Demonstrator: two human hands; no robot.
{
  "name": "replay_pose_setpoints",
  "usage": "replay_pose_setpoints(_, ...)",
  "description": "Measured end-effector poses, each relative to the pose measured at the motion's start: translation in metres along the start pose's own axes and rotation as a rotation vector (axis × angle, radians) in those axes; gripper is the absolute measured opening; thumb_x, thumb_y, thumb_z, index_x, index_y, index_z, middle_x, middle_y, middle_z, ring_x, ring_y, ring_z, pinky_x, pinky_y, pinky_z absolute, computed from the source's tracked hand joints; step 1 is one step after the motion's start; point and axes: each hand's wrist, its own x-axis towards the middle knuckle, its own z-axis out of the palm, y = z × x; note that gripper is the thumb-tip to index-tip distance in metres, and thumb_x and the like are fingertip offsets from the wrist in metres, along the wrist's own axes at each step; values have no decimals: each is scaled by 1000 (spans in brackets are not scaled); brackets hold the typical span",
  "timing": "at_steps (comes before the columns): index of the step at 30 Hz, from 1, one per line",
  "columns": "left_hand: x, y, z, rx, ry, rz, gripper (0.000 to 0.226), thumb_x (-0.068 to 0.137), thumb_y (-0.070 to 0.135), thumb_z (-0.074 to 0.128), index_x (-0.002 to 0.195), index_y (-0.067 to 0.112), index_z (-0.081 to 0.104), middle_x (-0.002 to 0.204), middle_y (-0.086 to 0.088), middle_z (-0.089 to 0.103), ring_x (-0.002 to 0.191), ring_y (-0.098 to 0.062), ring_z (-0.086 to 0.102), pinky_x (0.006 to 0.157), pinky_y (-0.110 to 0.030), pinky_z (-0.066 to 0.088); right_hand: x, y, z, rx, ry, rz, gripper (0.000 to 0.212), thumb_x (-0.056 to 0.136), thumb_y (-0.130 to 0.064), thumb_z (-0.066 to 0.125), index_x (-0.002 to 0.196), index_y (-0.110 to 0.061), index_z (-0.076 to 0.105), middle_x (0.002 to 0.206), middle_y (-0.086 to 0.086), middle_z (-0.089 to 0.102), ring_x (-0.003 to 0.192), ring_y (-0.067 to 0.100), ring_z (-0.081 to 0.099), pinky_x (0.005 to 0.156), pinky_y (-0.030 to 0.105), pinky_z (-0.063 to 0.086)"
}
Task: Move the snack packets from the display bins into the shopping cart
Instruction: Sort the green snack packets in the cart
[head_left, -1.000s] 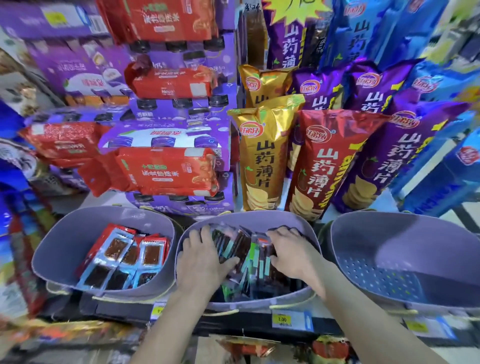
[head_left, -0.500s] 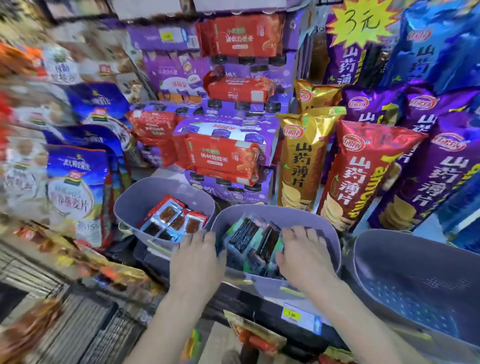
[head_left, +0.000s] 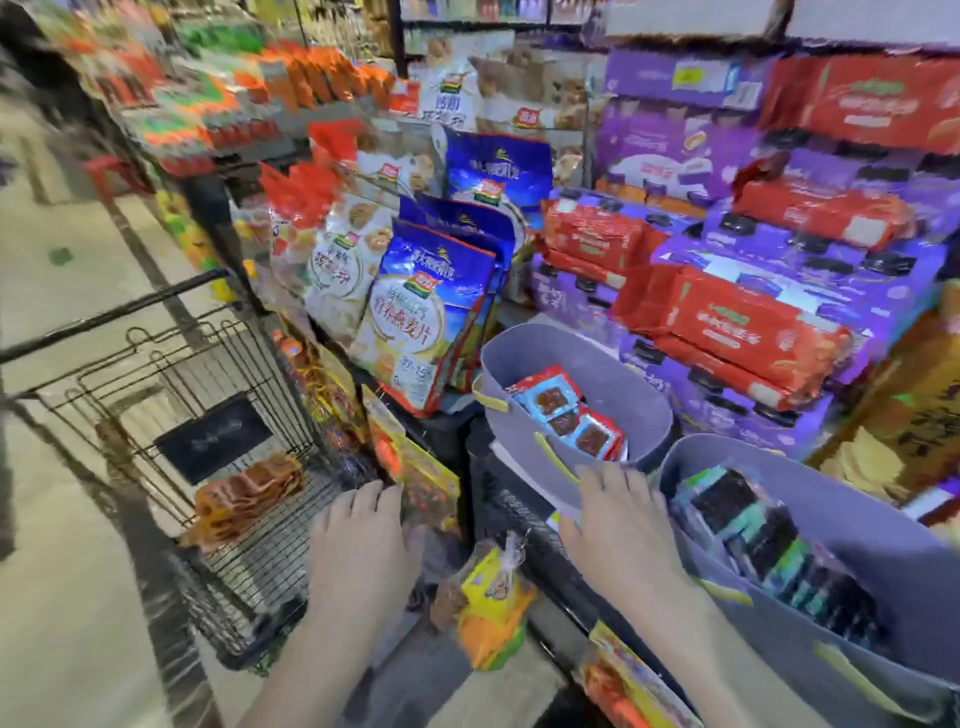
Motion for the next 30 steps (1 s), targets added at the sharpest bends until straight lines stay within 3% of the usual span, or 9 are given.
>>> replay_pose_setpoints(7, -3, -162, 30, -68, -63, -305, 52, 104, 58, 47, 147, 30, 53, 158, 5, 51, 143, -23, 48, 118, -41, 40, 29, -164, 18, -29, -71, -233, 54, 101, -53, 45, 145, -22, 41, 149, 3, 44, 136, 30, 41, 108, 43, 35)
replay_pose_setpoints(13, -25, -261, 60, -142, -145, -511, 57, 106, 55, 45, 156, 27, 45, 165, 5, 42, 149, -23, 41, 119, -40, 39, 39, -268, 44, -69, -195, -431, 59, 103, -53, 43, 151, -21, 35, 152, 4, 41, 137, 30, 42, 112, 42, 36)
replay_pose_setpoints(21, -22, -311, 108, -272, -250, -710, 55, 106, 52, 45, 155, 27, 46, 156, 5, 51, 139, -22, 50, 106, -36, 47, 84, -342, 92, -138, -390, -646, 57, 106, -50, 41, 153, -19, 34, 154, 5, 40, 139, 30, 39, 113, 42, 36)
replay_pose_setpoints(27, 26, -323, 168, -694, -189, -940, 54, 103, 50, 58, 151, 24, 53, 149, -1, 61, 129, -25, 60, 103, -38, 52, 151, -384, 155, -170, -563, -779, 59, 107, -50, 41, 155, -17, 35, 153, 5, 42, 139, 29, 40, 113, 42, 39)
replay_pose_setpoints(30, 59, -332, 200, -859, -175, -1057, 58, 102, 51, 58, 153, 23, 48, 148, -2, 60, 130, -26, 60, 108, -44, 50, 182, -409, 197, -179, -681, -804, 62, 106, -52, 42, 155, -15, 36, 154, 8, 44, 141, 32, 39, 114, 44, 40)
